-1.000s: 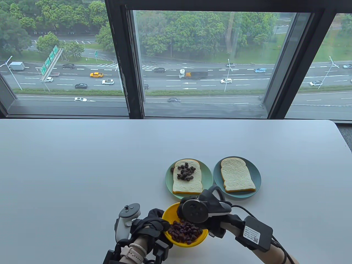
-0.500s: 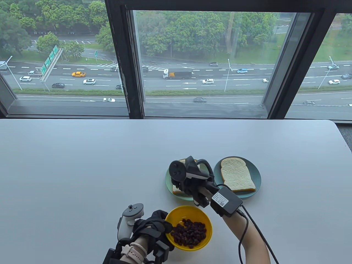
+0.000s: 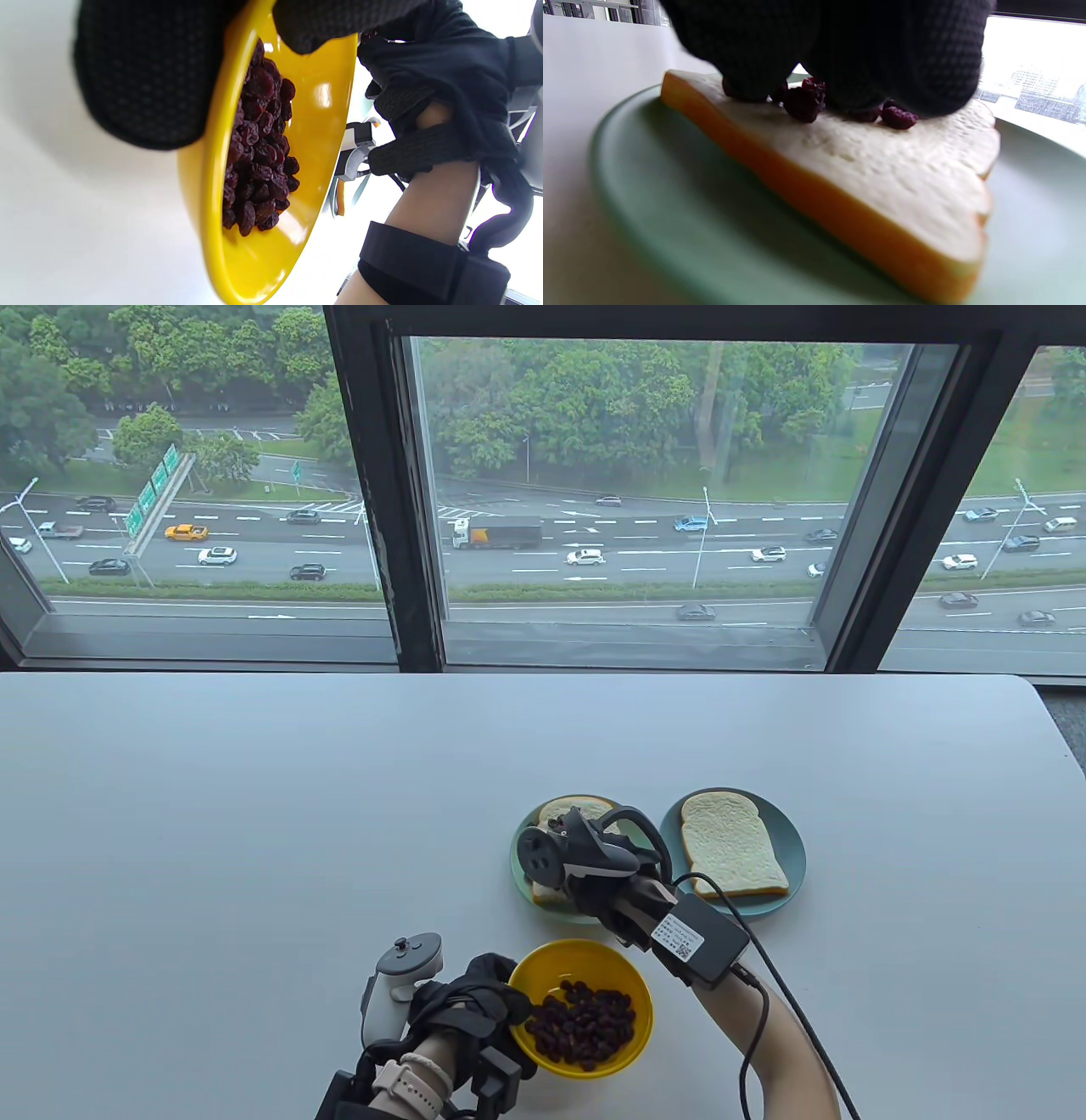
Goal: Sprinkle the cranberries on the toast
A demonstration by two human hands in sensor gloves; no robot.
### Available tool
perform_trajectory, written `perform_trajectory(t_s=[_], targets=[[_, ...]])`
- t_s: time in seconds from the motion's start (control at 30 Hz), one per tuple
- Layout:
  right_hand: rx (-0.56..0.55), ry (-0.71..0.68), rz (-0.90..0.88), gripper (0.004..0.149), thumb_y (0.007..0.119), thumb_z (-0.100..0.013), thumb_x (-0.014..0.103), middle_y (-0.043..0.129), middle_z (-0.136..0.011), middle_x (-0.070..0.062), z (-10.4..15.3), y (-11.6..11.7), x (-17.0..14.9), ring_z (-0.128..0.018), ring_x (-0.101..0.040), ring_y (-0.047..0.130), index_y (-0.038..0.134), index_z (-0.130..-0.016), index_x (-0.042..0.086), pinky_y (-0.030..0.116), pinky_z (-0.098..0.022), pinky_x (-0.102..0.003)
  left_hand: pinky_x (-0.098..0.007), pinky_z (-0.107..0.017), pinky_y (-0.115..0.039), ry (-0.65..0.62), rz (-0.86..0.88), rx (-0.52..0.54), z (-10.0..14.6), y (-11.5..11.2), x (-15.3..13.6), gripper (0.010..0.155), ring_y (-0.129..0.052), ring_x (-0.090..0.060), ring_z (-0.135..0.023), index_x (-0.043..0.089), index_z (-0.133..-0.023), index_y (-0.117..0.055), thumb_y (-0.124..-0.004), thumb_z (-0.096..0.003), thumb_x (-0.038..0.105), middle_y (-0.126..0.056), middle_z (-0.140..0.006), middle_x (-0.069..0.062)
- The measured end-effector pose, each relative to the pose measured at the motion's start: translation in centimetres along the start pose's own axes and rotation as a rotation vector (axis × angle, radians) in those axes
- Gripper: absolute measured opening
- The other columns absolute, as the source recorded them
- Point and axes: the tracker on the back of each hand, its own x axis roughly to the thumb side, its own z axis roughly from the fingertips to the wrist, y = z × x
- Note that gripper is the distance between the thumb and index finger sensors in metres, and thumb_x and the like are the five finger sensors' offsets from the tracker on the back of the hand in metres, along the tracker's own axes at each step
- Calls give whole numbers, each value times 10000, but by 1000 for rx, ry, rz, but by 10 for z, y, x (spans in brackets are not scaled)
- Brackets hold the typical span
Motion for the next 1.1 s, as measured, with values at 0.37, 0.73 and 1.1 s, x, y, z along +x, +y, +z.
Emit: perform_trajectory(t_s=[0.37,0.73,1.1], targets=[[-32,-170,-271,620,795,-342,359,606,-939,-100,84,-42,-6,-725,-245,854,566,-913,292,910,-425,-267,-369,-214,-969,-14,35,31,0,1,1,603,-753,-351,-465,233,-945,-374,-733,-463,206,-596,-715,-185],[194,-380,-175,760,783,-334,460,473,-994,-161,115,-27,34,-846,-345,730,418,-975,277,862,-519,-324,-368,-231,-973,-57,100,45,3,2,1,602,-754,-345,-480,242,-942,-365,-731,-466,207,-594,-723,-174],[112,-368,73,711,792,-302,407,526,-982,-80,108,1,66,-813,-320,748,460,-929,360,852,-466,-272,-387,-233,-976,-65,82,68,4,2,-1,618,-743,-359,-472,241,-932,-363,-754,-456,189,-580,-713,-185]])
